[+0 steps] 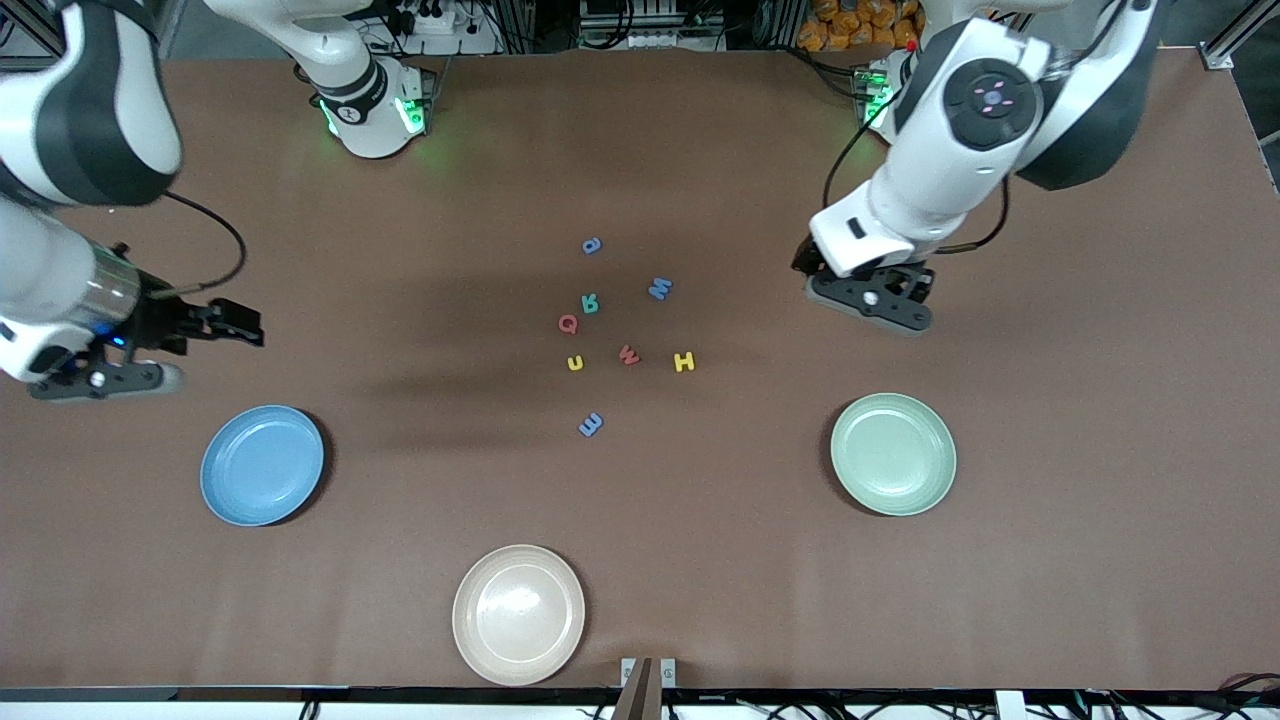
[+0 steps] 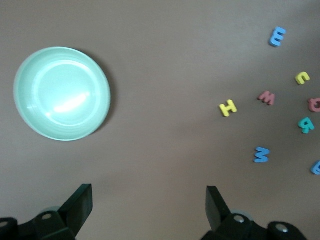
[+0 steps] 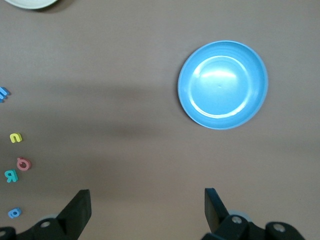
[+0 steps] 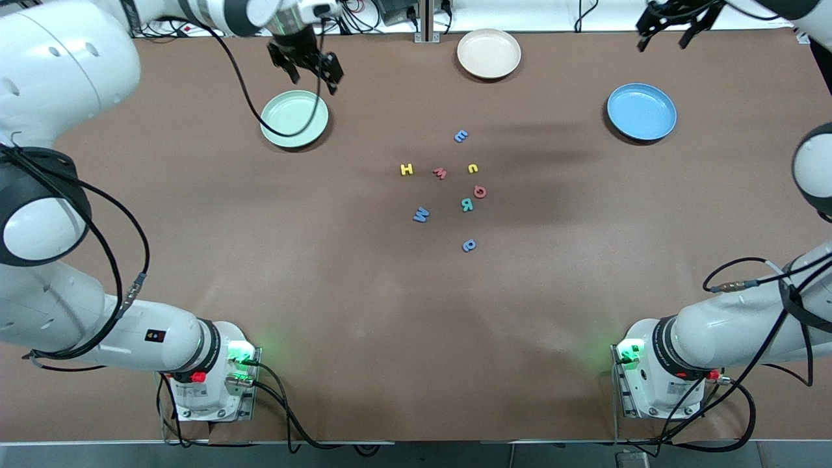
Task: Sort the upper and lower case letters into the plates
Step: 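Move the left gripper and the right gripper toward the foam letters, then grasp the blue M with the left gripper while the right gripper approaches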
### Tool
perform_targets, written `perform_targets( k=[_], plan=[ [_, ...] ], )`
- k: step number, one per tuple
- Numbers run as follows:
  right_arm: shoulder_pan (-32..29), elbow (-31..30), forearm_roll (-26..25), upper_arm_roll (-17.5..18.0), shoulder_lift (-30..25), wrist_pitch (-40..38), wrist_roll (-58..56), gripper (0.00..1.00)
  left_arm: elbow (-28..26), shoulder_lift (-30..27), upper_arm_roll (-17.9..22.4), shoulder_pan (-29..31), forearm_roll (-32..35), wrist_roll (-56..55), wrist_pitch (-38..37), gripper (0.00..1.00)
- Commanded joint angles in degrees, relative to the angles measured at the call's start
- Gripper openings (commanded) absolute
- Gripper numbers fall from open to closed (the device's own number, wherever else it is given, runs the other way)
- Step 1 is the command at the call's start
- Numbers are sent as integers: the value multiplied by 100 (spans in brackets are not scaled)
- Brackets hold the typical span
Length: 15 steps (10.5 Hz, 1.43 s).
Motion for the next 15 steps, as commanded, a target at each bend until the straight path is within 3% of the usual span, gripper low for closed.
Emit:
perform_targets(
  k=[1, 5, 9, 12, 15],
  plan=[
    [186, 37, 136, -4, 347, 237, -60, 100, -195, 118, -33, -407, -105, -441, 336, 100],
    [1063, -128, 188, -4, 928, 800, -60, 100, -713, 487, -236, -909, -35, -1213, 1266, 100],
    [1785, -639, 189, -4, 1148, 1732, -60, 100, -732, 1198, -236, -1550, 535, -2057, 1864, 100],
    [1760, -901, 224, -4, 1368, 2274, -225, 100, -732, 1778, -236, -1893, 948, -2646, 2584, 100],
    [1620, -1281, 224, -4, 1386, 2796, -639, 100, -732, 2271, -236, -2122, 1755, -3445, 2955, 89]
  ],
)
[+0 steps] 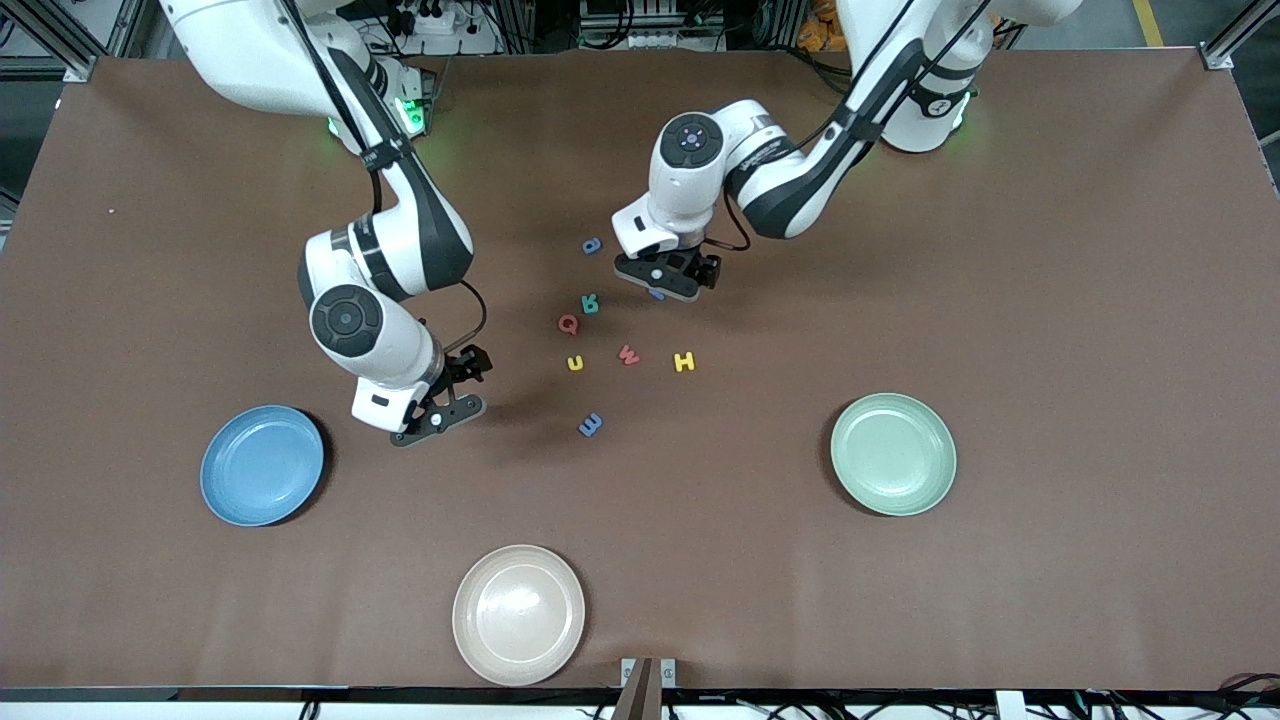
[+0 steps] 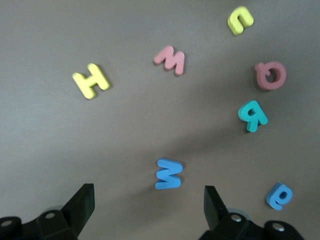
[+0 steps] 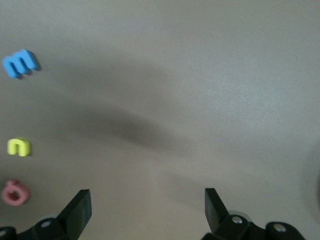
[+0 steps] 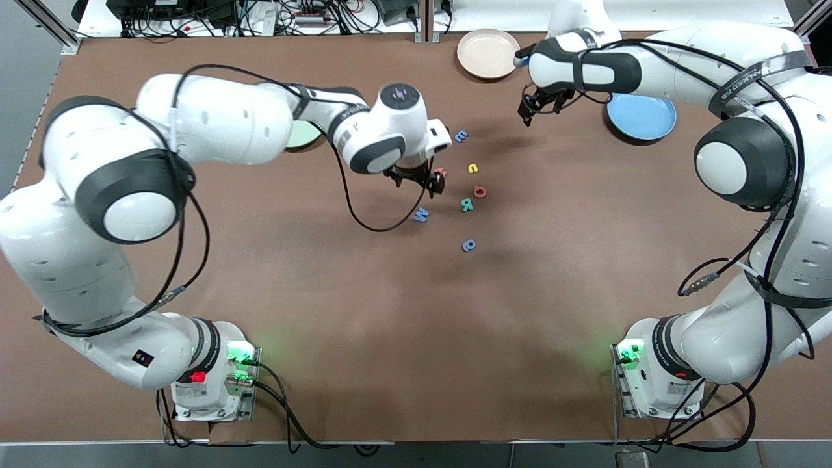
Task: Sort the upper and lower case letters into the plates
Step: 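Grasp the blue M with the left gripper while the right gripper approaches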
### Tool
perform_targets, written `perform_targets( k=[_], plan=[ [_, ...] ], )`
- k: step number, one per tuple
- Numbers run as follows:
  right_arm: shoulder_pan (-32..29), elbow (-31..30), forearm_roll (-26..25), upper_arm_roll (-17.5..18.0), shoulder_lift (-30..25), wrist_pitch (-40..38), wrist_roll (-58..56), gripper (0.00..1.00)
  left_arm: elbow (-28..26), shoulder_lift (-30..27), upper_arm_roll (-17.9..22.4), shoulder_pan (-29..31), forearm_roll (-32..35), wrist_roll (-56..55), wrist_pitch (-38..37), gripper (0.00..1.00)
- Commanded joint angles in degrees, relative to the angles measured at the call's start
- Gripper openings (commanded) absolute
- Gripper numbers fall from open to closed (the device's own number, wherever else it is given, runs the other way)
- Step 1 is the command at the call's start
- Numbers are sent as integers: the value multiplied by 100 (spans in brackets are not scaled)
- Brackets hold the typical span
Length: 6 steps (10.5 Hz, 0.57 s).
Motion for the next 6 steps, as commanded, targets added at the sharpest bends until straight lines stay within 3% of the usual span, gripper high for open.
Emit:
perform_targets(
  k=[1, 6],
  plan=[
    [-115, -176, 140, 16, -49, 109, -294, 100, 48, 304, 16, -114, 674, -682, 242, 85],
    [-54, -158, 140, 25, 197, 118, -303, 100, 40, 569, 25, -271, 913, -1043, 321, 78]
  ],
)
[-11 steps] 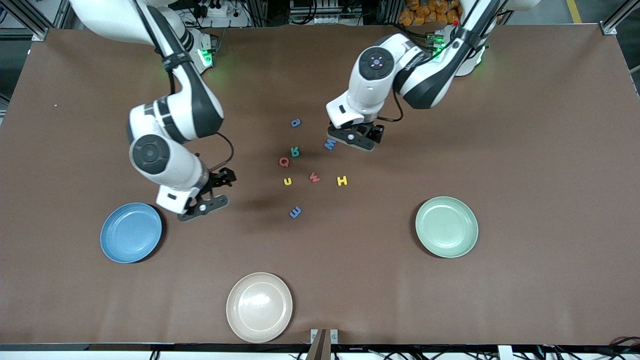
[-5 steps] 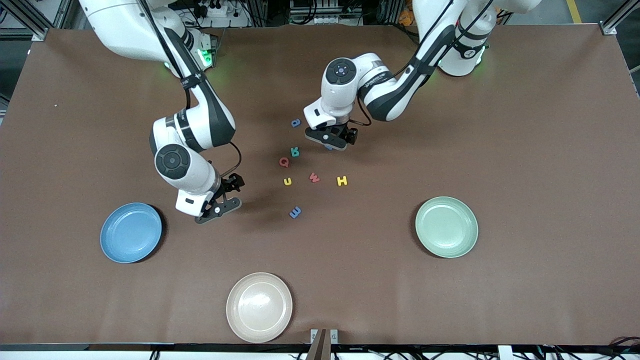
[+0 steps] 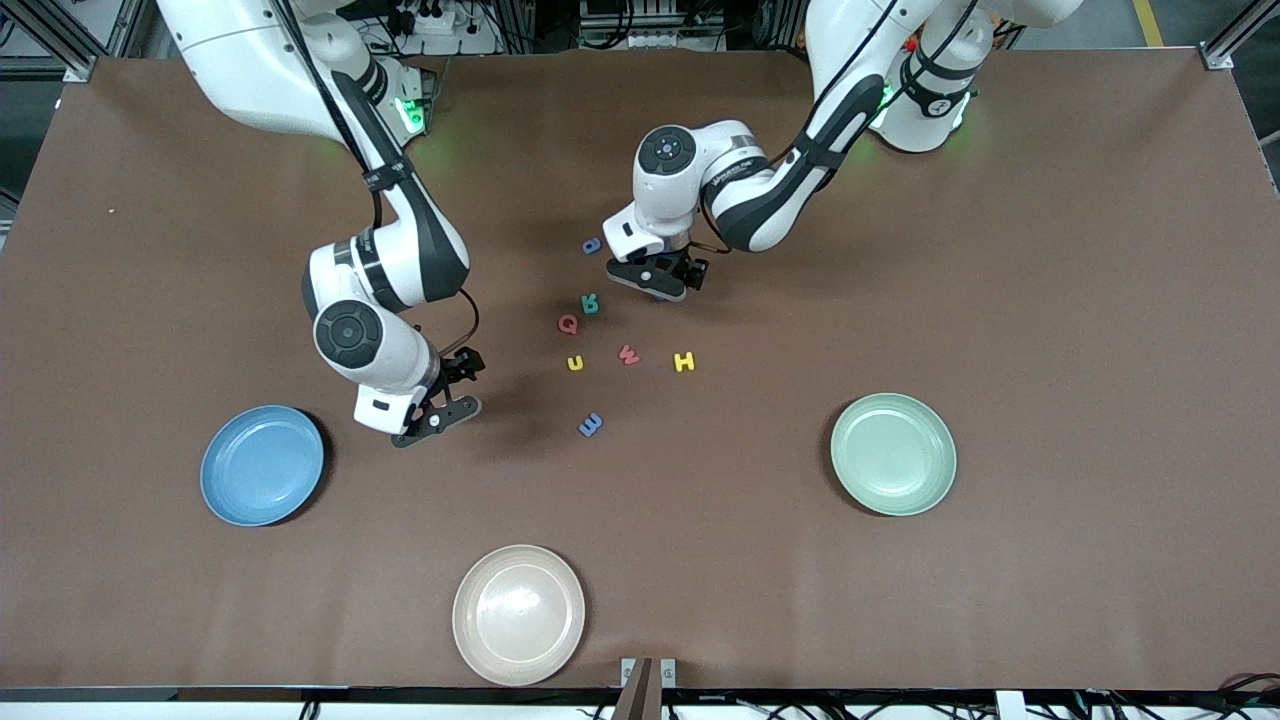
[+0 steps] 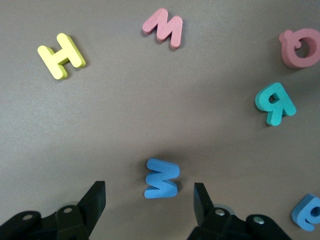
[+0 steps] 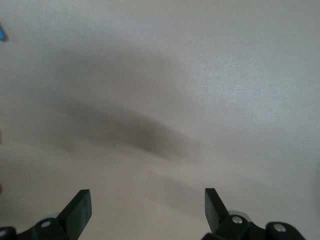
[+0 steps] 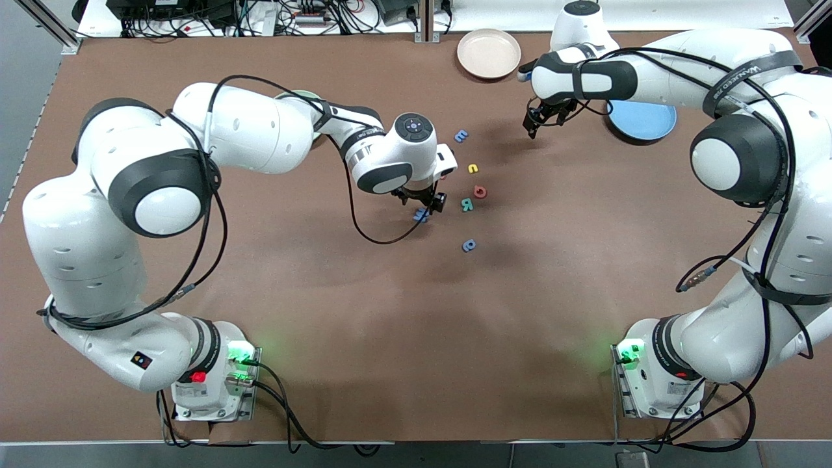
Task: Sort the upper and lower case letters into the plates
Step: 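Grasp the blue M with the left gripper while the right gripper approaches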
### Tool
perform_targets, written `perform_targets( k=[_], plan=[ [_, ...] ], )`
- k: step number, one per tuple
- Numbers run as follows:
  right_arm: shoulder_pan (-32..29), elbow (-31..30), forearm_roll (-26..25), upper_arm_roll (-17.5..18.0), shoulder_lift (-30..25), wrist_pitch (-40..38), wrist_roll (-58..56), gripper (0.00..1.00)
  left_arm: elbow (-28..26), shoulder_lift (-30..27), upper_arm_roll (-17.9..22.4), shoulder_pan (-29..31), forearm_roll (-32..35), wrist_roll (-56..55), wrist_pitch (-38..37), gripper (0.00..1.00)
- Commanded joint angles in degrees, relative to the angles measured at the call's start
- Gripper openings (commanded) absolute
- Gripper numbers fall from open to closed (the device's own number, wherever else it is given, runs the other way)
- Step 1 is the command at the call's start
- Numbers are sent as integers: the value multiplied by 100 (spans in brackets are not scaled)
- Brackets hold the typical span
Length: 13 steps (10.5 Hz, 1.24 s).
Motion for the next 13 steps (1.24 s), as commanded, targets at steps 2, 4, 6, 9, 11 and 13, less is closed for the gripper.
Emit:
perform_targets(
  k=[2, 4, 6, 9, 11, 13],
  plan=[
    [61, 6, 180, 25, 94, 52, -117, 100, 38, 194, 25, -154, 542, -643, 115, 76],
    [122, 6, 259, 25, 103, 96, -109, 100, 46, 283, 25, -154, 632, -715, 202, 75],
    [245, 6, 260, 16, 129, 166, -56, 100, 46, 362, 69, -207, 623, -715, 211, 71],
    [333, 50, 312, 16, 252, 306, -30, 100, 64, 441, 87, -207, 614, -715, 325, 64],
    [395, 59, 461, 16, 305, 342, -30, 100, 73, 441, 140, -224, 614, -723, 326, 44],
    [491, 67, 506, 16, 305, 342, -21, 100, 73, 398, 166, -207, 614, -854, 326, 0]
  ],
)
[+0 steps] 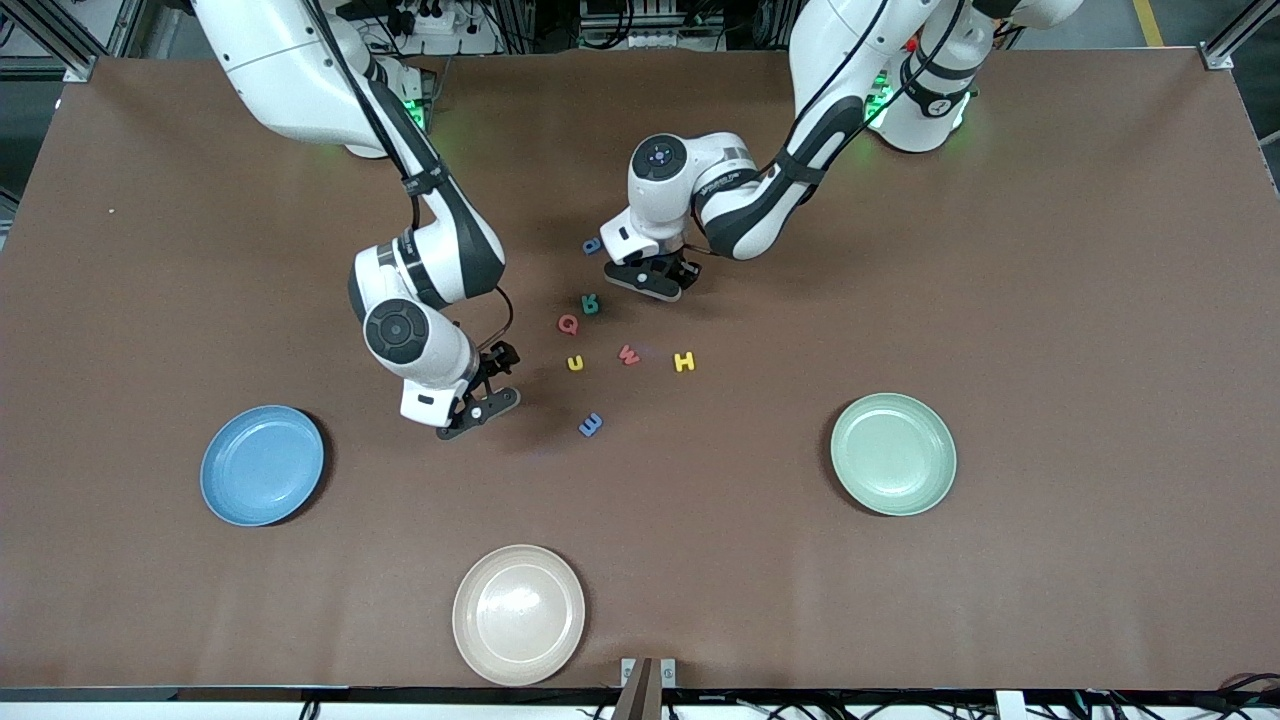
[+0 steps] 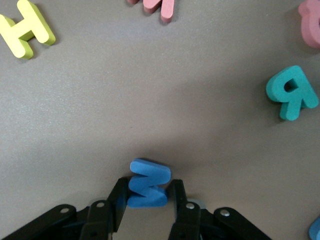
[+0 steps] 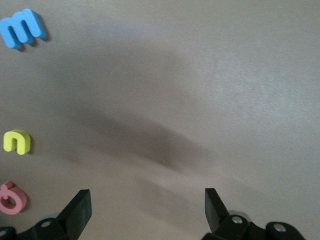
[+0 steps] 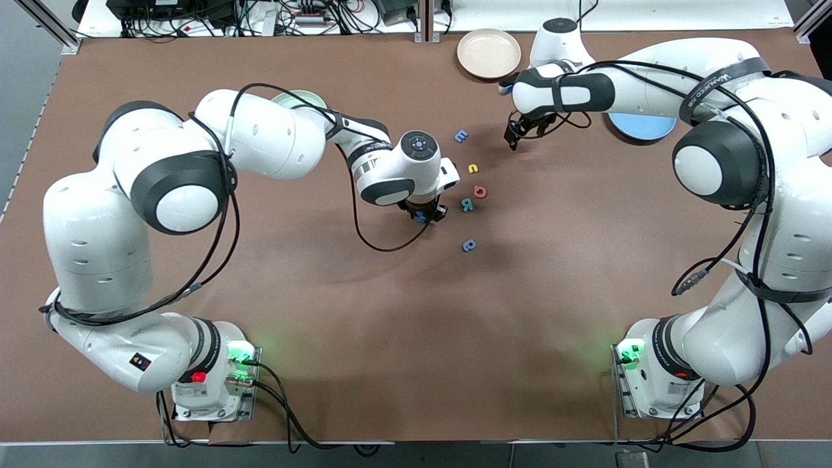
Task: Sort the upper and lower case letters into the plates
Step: 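Grasp the blue M with the left gripper while the right gripper approaches, then place the M on the green plate while the right gripper grasps the u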
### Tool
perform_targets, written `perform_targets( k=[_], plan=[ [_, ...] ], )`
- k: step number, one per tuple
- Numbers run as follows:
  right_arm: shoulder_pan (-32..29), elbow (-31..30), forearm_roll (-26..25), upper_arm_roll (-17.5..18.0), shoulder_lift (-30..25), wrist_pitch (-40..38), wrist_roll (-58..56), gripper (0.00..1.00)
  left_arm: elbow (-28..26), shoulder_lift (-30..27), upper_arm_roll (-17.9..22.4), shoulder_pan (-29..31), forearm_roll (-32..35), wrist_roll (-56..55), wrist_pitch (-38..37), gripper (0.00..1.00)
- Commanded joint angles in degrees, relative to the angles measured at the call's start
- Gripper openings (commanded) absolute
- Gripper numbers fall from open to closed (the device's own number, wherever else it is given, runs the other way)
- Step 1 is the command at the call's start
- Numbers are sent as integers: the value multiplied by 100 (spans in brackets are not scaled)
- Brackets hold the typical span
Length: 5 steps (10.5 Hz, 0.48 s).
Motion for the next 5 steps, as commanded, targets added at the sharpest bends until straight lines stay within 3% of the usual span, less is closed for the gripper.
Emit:
perform_targets(
  k=[1, 3, 5],
  plan=[
    [103, 68, 178, -28, 42, 11, -8, 100, 18, -90, 191, -61, 186, -385, 36, 0],
    [243, 146, 213, -28, 77, 2, 1, 100, -69, -580, 253, 209, 169, -412, -34, 0],
    [550, 383, 214, -28, 261, -6, 490, 100, -192, -1152, 210, 928, 125, -377, -184, 0]
  ],
)
